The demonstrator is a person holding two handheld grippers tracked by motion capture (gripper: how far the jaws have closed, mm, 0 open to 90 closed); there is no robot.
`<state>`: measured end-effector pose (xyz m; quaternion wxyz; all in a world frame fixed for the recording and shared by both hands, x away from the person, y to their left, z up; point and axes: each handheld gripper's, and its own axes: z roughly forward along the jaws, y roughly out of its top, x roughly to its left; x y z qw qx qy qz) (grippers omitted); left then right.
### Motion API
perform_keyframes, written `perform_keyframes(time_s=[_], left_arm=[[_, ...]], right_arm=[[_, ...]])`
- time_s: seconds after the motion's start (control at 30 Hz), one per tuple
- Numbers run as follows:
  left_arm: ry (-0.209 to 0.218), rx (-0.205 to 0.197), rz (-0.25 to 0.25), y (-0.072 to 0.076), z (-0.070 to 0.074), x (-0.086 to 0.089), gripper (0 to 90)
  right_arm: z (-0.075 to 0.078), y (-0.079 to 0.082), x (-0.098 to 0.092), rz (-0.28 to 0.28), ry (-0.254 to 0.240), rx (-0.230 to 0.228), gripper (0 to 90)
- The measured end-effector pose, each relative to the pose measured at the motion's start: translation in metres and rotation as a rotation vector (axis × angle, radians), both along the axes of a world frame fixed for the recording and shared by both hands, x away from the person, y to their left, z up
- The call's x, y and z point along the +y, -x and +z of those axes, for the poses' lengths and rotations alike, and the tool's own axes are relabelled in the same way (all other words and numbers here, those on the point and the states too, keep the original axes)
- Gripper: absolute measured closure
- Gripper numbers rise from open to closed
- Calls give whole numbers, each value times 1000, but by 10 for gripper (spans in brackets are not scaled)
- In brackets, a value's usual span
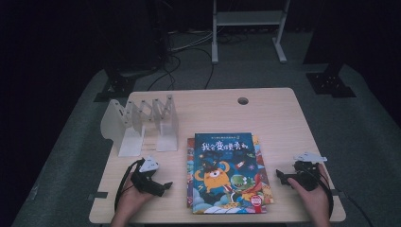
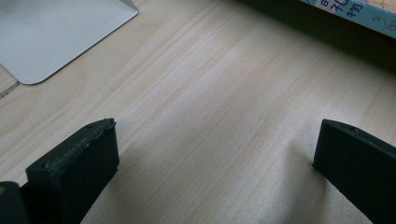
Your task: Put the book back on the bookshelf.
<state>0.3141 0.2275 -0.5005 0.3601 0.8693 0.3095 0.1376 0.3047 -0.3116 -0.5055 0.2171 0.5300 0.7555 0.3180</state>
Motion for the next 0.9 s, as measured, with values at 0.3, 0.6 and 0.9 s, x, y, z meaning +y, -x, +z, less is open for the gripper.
perform_keyframes(time_s=[0.3,0.6,0.9], left_arm=[[0,0,1,0,0,0,0],[6,1,6,0,0,0,0],[2,3,4,0,6,2,0]], right_arm=[[0,2,2,-23,-2,2,8],[10,6,6,0,-16,-8,292],[24,-1,17,39,-44,-10,303]])
